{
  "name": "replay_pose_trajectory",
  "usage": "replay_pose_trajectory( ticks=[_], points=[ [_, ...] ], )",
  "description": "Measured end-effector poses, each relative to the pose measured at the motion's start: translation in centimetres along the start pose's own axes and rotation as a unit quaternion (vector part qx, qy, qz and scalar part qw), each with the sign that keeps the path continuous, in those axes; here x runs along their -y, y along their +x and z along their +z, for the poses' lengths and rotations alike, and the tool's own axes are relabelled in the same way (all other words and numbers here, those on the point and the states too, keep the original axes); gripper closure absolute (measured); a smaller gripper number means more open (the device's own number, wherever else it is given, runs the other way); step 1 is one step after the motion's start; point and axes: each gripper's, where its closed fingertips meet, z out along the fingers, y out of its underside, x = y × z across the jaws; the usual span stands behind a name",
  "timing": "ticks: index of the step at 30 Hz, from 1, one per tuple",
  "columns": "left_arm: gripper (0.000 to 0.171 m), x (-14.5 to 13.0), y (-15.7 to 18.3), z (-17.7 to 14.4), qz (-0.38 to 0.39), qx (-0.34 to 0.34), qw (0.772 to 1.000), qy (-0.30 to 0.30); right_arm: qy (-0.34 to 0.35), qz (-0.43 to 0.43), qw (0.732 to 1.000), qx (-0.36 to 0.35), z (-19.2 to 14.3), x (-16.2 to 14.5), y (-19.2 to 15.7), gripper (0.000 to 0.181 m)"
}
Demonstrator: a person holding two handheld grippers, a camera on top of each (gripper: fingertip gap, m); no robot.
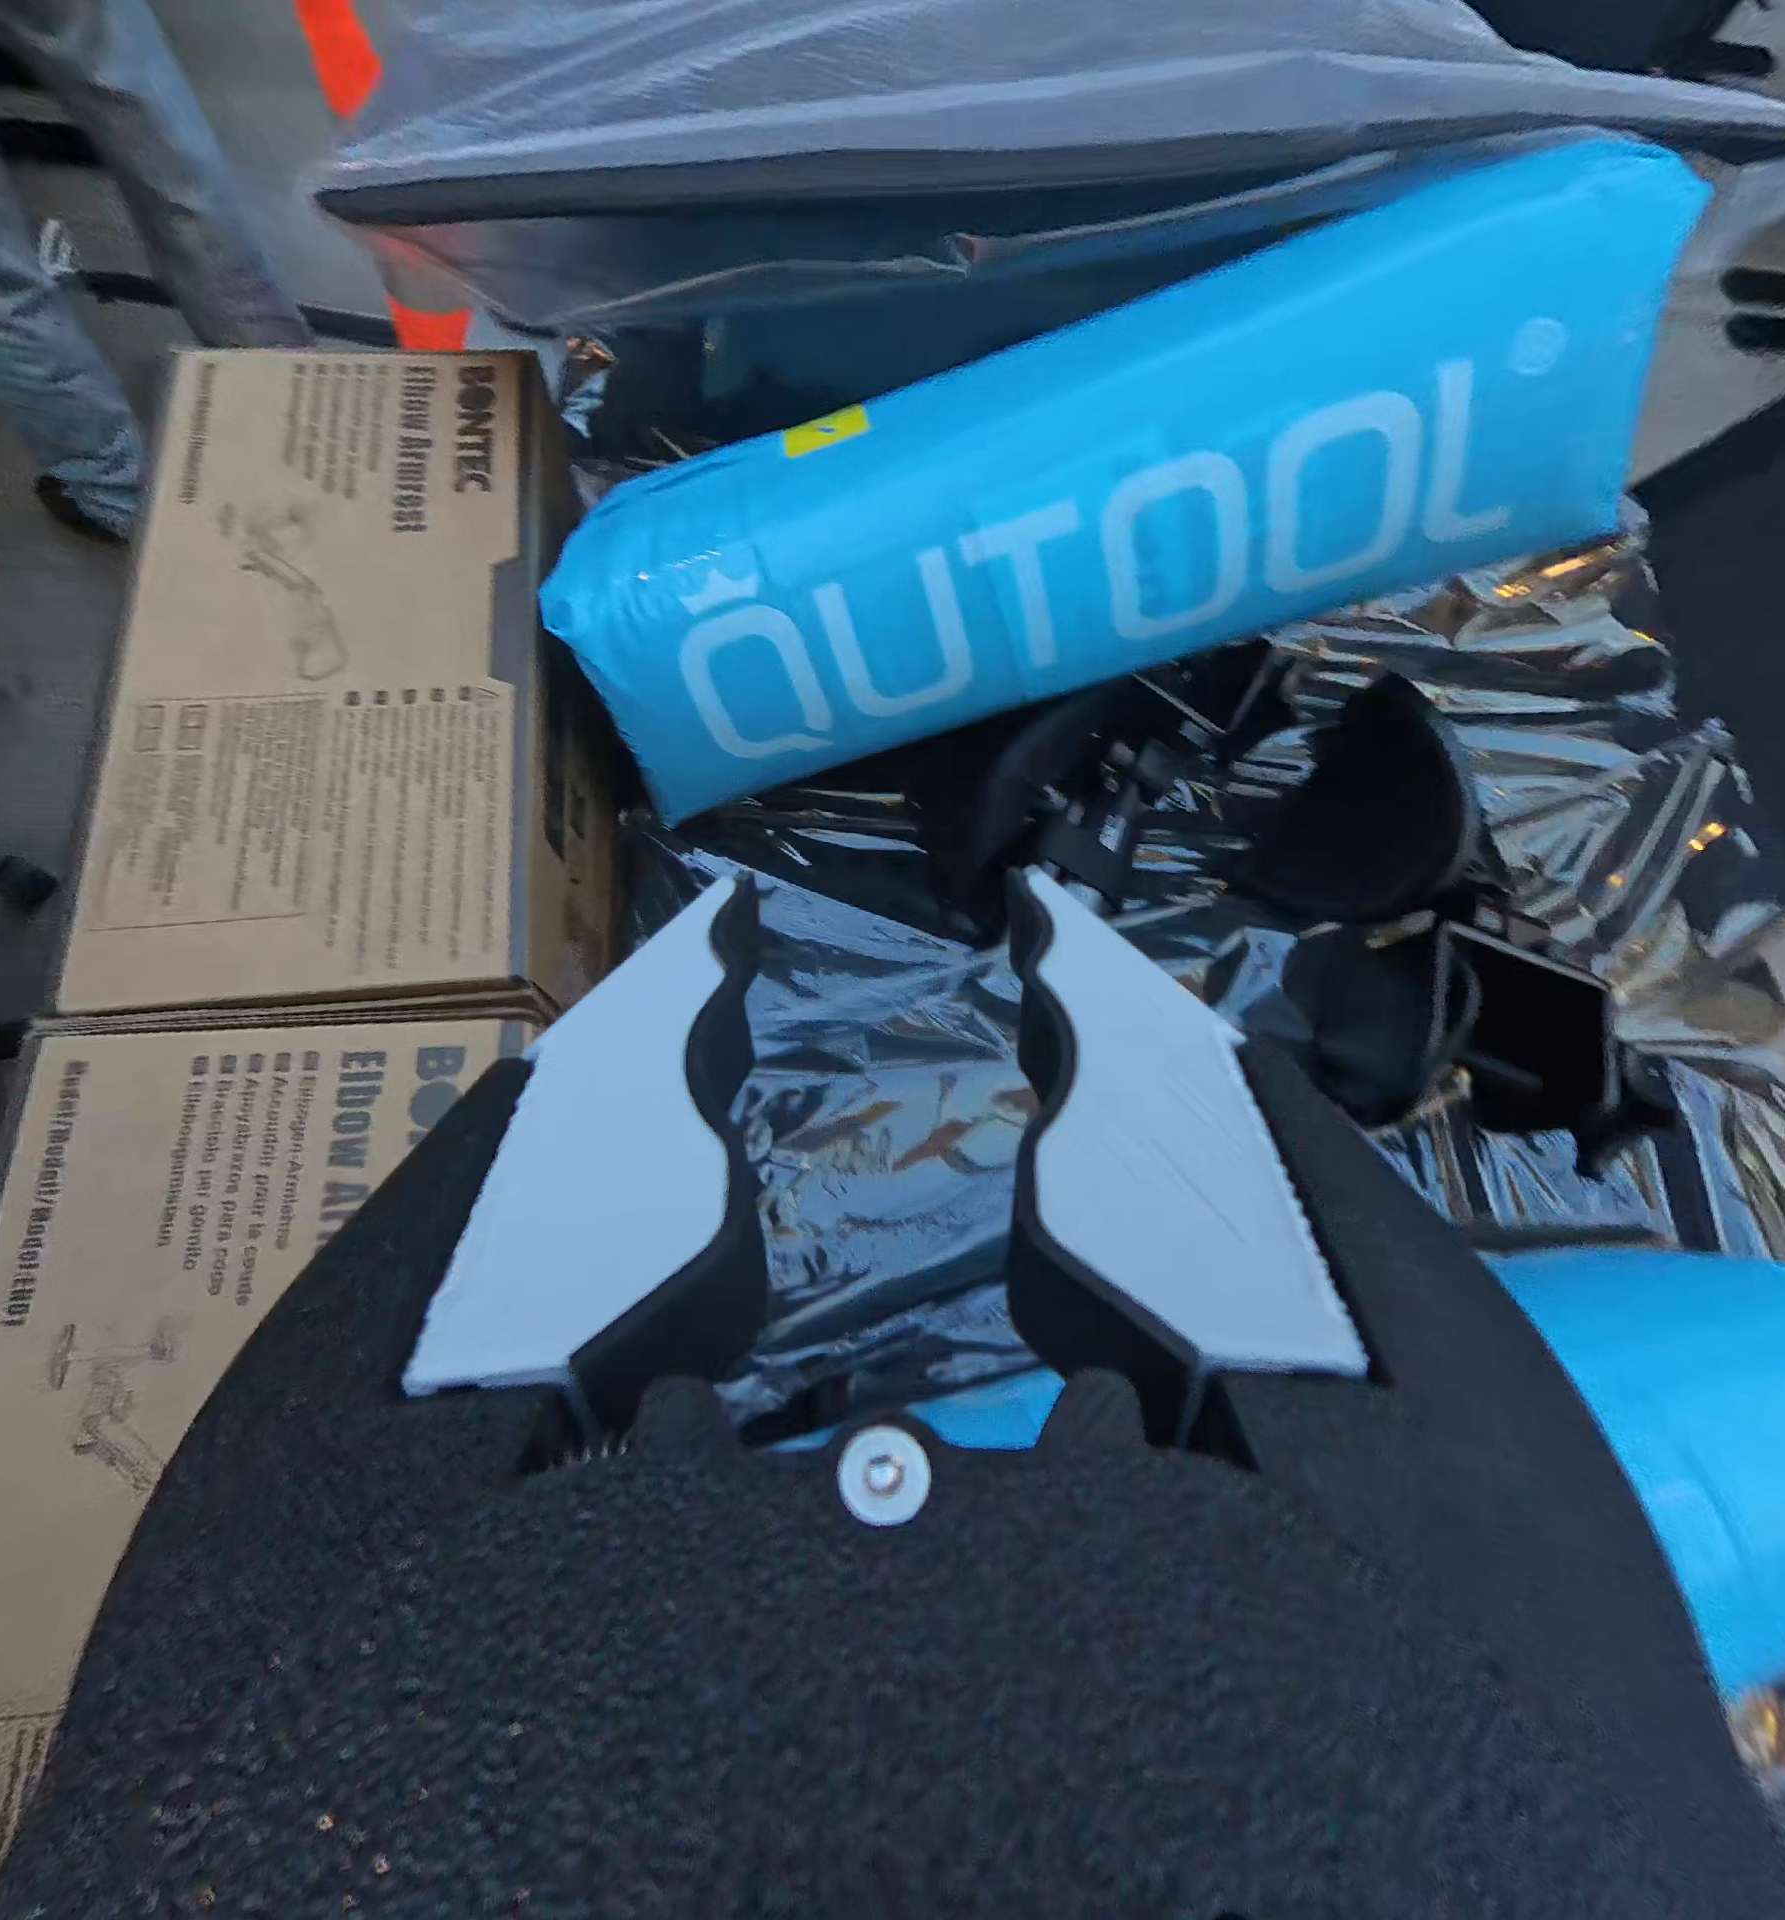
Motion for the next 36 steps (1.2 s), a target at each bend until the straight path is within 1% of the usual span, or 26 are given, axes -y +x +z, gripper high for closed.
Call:
replay_pose_trajectory(
  ticks=[5,7,9,10,11,14,17,19,22,23,24,25,27,29,31,33,36],
  points=[
    [0.099,-3.5,-1.6,-1.7,-0.051,0.033,0.998,-0.016,0.004,-0.048,0.995,0.087,4.2,2.2,-5.6,0.15],
    [0.1,-5.1,-2.2,-2.5,-0.069,0.044,0.996,-0.023,0.014,-0.062,0.991,0.116,5.0,3.6,-7.8,0.164],
    [0.101,-6.4,-2.6,-3.6,-0.084,0.05,0.995,-0.024,0.026,-0.071,0.987,0.145,5.3,5.2,-10.4,0.167],
    [0.101,-6.8,-2.9,-4.3,-0.088,0.052,0.995,-0.019,0.034,-0.078,0.984,0.157,5.2,6.0,-11.8,0.177],
    [0.102,-7.2,-3.2,-4.9,-0.092,0.056,0.994,-0.013,0.042,-0.086,0.981,0.166,5.0,6.8,-13.2,0.181],
    [0.105,-8.6,-4.3,-6.8,-0.103,0.069,0.992,0.006,0.053,-0.107,0.973,0.199,4.3,8.5,-18.0,0.181],
    [0.105,-10.3,-4.8,-8.9,-0.12,0.068,0.99,0.025,0.052,-0.109,0.961,0.248,3.6,9.0,-24.0,0.181],
    [0.106,-11.8,-5.2,-10.7,-0.123,0.073,0.989,0.04,0.043,-0.117,0.955,0.269,3.2,8.7,-28.1,0.181],
    [0.106,-14.8,-5.7,-13.5,-0.132,0.078,0.986,0.058,0.039,-0.134,0.94,0.31,1.9,7.3,-35.4,0.181],
    [0.106,-15.9,-5.7,-14.4,-0.139,0.078,0.985,0.062,0.033,-0.142,0.938,0.315,1.8,6.4,-37.7,0.178],
    [0.105,-17.1,-5.8,-15.3,-0.145,0.077,0.984,0.064,0.022,-0.153,0.934,0.323,1.7,5.3,-40.2,0.169],
    [0.105,-18.3,-5.8,-16.2,-0.15,0.078,0.983,0.066,0.005,-0.166,0.927,0.337,1.6,4.1,-42.9,0.164],
    [0.106,-20.5,-6.0,-18.2,-0.158,0.085,0.981,0.073,-0.018,-0.193,0.91,0.366,1.1,1.9,-48.1,0.167],
    [0.108,-22.5,-6.2,-20.2,-0.163,0.096,0.978,0.083,-0.027,-0.226,0.895,0.384,0.5,0.6,-52.7,0.166],
    [0.109,-24.3,-6.5,-22.0,-0.169,0.113,0.975,0.089,-0.027,-0.266,0.882,0.387,0.0,-0.2,-56.3,0.165],
    [0.108,-25.7,-6.9,-23.5,-0.183,0.125,0.97,0.095,-0.018,-0.301,0.87,0.389,-0.5,-0.3,-59.2,0.165],
    [0.104,-26.8,-7.3,-25.2,-0.21,0.134,0.962,0.11,-0.013,-0.332,0.854,0.4,-1.2,-0.4,-62.3,0.161]
  ],
)
